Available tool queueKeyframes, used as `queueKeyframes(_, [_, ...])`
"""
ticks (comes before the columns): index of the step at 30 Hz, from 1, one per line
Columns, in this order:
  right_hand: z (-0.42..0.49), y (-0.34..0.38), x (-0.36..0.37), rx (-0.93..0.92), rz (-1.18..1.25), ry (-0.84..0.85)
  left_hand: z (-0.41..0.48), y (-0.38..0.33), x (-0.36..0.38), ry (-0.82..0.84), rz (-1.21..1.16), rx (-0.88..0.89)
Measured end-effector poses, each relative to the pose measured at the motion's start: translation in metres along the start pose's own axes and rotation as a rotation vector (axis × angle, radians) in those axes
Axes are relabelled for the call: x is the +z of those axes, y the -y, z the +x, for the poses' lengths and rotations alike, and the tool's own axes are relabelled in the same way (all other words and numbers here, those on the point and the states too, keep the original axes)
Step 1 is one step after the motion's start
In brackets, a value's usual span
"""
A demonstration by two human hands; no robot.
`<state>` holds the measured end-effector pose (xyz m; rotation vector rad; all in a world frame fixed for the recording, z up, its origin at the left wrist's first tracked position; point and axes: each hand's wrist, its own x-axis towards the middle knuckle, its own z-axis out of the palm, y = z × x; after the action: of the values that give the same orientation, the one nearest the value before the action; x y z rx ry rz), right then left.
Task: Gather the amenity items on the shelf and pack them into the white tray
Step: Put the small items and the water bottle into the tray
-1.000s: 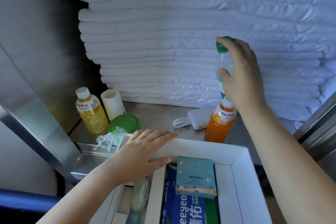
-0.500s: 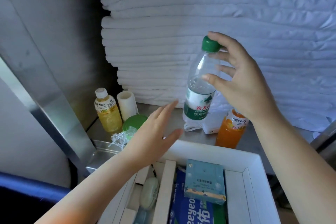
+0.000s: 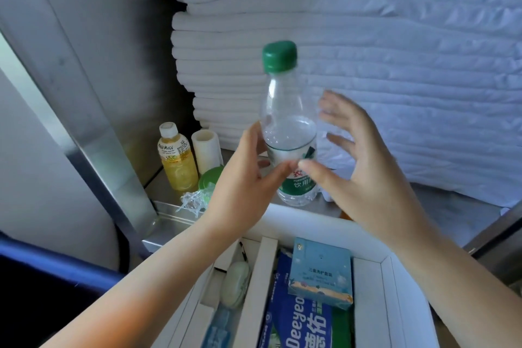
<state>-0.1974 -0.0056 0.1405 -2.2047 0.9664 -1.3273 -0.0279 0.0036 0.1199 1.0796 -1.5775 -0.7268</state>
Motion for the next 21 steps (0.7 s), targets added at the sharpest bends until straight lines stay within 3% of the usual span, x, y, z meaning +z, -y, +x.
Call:
queueKeyframes(4, [-0.023, -0.004, 0.005, -0.067, -0.196, 0.082, -0.01, -0.007, -0.002, -0.022, -0.216, -0.053])
queueKeyframes(7, [-0.03, -0.005, 0.004, -0.034, -0.184, 0.085, -0.021, -0.006, 0.003, 0.017, -0.296, -0.106])
queueKeyframes(17, [-0.047, -0.008, 0.007, 0.048, -0.136, 0.154, -0.036, 0.007, -0.001, 0.097, -0.263, -0.222])
queueKeyframes(21, [-0.05, -0.015, 0.002, 0.041, -0.103, 0.211, -0.038, 0.009, -0.011, 0.202, -0.248, -0.25])
